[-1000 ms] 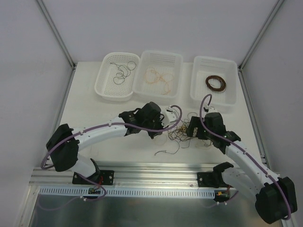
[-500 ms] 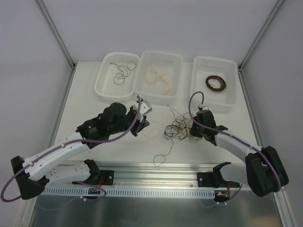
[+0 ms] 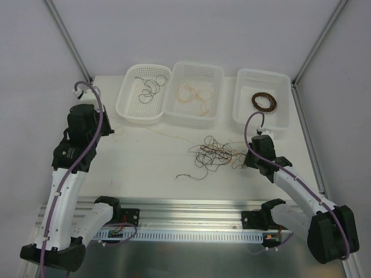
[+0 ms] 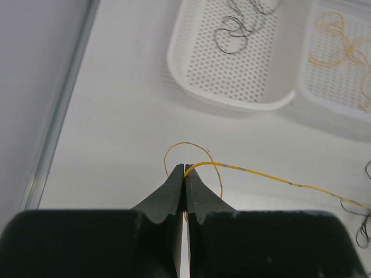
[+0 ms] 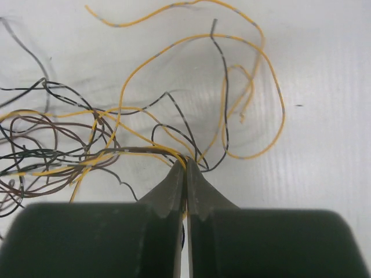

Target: Untangle the cables

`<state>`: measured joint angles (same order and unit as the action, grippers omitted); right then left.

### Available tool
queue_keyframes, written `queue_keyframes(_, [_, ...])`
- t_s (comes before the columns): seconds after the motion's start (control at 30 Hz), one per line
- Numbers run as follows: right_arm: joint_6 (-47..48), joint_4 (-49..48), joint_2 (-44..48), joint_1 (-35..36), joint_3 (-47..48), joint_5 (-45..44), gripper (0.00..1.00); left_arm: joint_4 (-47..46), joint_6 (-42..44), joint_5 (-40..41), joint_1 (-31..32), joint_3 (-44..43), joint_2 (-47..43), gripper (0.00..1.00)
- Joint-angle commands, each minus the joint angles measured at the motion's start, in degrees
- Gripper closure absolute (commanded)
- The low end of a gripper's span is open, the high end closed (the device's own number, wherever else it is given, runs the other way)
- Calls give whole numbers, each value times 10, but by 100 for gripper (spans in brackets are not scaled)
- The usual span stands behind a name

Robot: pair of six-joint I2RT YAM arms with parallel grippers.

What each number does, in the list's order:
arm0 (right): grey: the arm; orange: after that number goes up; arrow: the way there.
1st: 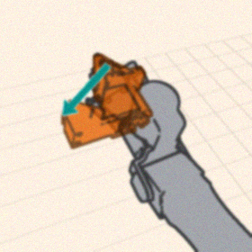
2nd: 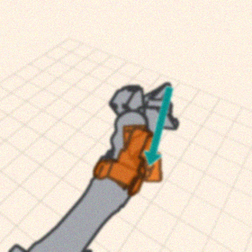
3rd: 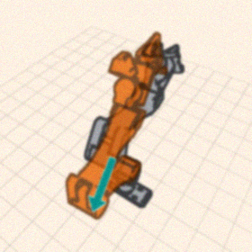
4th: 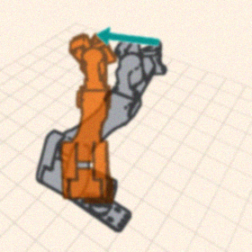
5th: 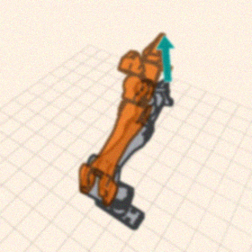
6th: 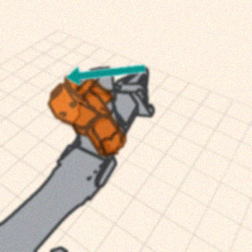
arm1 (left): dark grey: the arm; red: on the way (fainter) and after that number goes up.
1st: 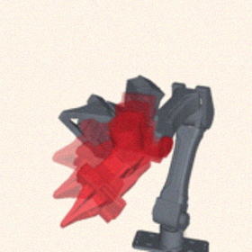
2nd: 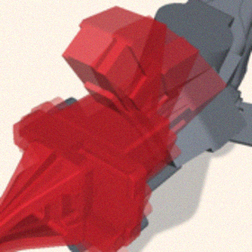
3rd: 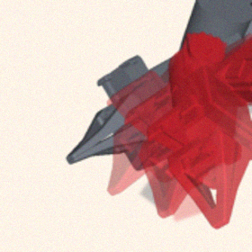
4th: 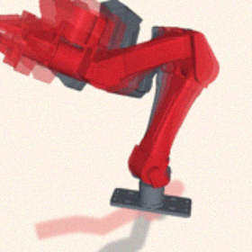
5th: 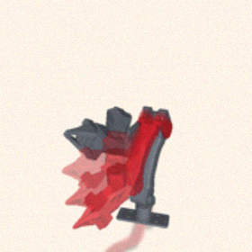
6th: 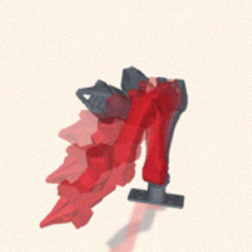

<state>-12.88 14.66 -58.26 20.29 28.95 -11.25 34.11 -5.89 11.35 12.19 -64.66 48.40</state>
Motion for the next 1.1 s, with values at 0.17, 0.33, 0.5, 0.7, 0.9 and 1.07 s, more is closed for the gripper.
queue_keyframes(0.17, [40,148,105,-69,66,-45,99,42,-75,31,-193,-53,26,100])
queue_keyframes(0.33, [66,200,159,-127,108,-48,99,43,-86,40,-271,-56,42,100])
queue_keyframes(0.5, [59,196,183,-217,109,24,99,22,-116,69,-316,-58,46,100])
queue_keyframes(0.7, [69,169,148,-214,106,145,97,4,-116,-109,-315,-29,31,100])
queue_keyframes(0.9, [84,155,110,-144,95,165,82,4,-112,-244,-304,-43,10,100])
queue_keyframes(1.07, [88,150,98,-85,102,159,60,18,-137,-356,-299,-117,10,100])
